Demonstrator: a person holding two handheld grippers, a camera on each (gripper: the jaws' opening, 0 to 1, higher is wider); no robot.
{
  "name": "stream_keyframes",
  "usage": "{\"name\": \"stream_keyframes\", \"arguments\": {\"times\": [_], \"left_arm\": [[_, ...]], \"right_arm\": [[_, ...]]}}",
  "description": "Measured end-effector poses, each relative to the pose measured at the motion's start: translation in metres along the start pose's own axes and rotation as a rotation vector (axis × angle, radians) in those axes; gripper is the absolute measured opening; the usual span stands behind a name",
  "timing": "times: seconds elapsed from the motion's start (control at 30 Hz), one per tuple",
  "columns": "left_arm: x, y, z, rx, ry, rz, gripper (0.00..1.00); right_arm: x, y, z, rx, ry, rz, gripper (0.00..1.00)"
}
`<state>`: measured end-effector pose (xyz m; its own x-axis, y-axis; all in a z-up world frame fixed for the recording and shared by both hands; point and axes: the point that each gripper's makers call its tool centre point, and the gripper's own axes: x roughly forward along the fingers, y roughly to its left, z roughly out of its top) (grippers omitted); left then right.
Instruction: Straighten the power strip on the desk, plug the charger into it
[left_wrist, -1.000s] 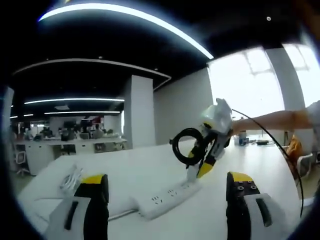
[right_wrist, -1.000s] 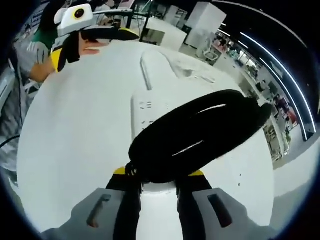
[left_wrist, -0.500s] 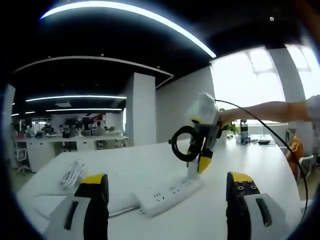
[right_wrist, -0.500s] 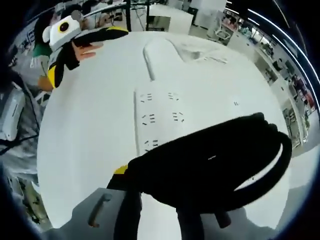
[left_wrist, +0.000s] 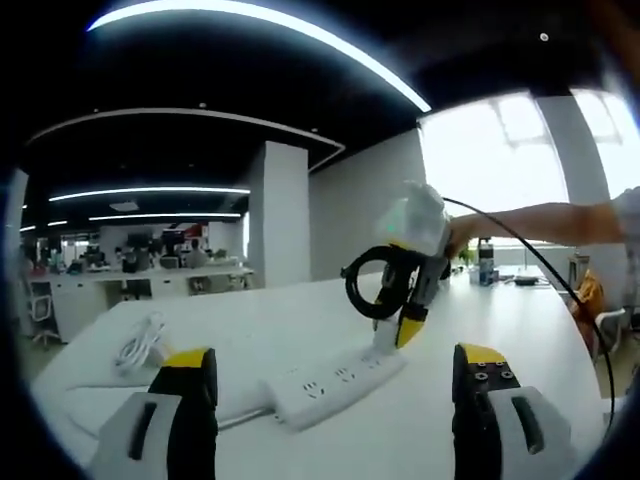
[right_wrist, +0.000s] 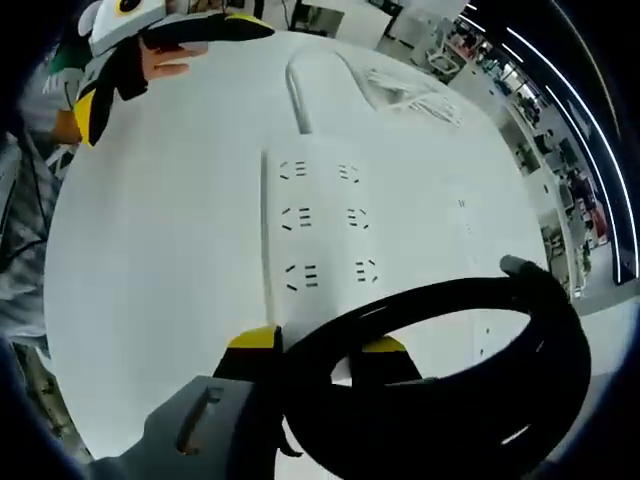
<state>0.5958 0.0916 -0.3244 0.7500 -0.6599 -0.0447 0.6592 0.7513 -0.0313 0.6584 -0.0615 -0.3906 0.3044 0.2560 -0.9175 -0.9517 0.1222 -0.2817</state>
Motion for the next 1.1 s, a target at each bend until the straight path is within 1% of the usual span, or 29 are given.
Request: {"name": "stream_keyframes", "arguments": {"times": [0.1,0.13,0.17,0.2,0.23,0.27,0.33,0.4,0.43,0.47,0.5,0.67,0.87,0.97,1.1], "left_arm": [[0.001,0.001,-0.005,0.007,0.02,0.004,0.99],[0.001,0.002,-0.007,0.016,0.028,0.012,0.99],[0.001,0.003,-0.009,0.022,0.034,0.016,0.99],[0.001,0.003,-0.01,0.024,0.038,0.018,0.99],[0.001,0.003,-0.01,0.023,0.04,0.017,0.99],[0.001,0.002,-0.011,0.021,0.042,0.015,0.99],[0.001,0.001,-0.011,0.021,0.042,0.011,0.99],[0.001,0.0,-0.012,0.028,0.045,0.013,0.99],[0.001,0.0,-0.012,0.033,0.048,0.013,0.99],[0.001,0.0,-0.013,0.035,0.051,0.014,0.99],[0.002,0.0,-0.014,0.035,0.053,0.014,0.99],[0.002,0.001,-0.018,0.029,0.067,0.015,0.99],[0.002,0.002,-0.018,0.028,0.067,0.016,0.99],[0.003,0.004,-0.02,0.023,0.069,0.018,0.99],[0.004,0.007,-0.024,0.015,0.079,0.025,0.99]], "right_arm": [[0.001,-0.005,0.0,0.018,0.011,-0.007,0.24],[0.0,-0.007,0.001,0.019,0.006,-0.022,0.25],[0.0,-0.007,0.001,0.008,-0.008,-0.02,0.25],[0.001,-0.007,0.001,-0.018,-0.024,-0.017,0.25],[0.002,-0.007,0.002,-0.067,-0.033,-0.013,0.25],[0.003,-0.007,0.002,-0.093,-0.046,-0.024,0.27],[0.004,-0.01,-0.001,-0.13,-0.032,-0.065,0.31],[0.002,-0.008,0.002,-0.097,-0.056,-0.062,0.35],[0.001,-0.005,0.005,-0.076,-0.08,-0.048,0.4],[0.001,-0.004,0.006,-0.051,-0.086,-0.027,0.44],[0.0,-0.005,0.005,-0.038,-0.085,-0.022,0.49],[-0.002,-0.004,0.007,-0.045,-0.092,-0.037,0.53],[0.001,-0.005,0.008,-0.019,-0.115,-0.052,0.67],[0.004,-0.001,0.008,0.001,-0.14,-0.048,0.71],[0.004,-0.002,0.009,0.005,-0.184,-0.08,0.75]]}}
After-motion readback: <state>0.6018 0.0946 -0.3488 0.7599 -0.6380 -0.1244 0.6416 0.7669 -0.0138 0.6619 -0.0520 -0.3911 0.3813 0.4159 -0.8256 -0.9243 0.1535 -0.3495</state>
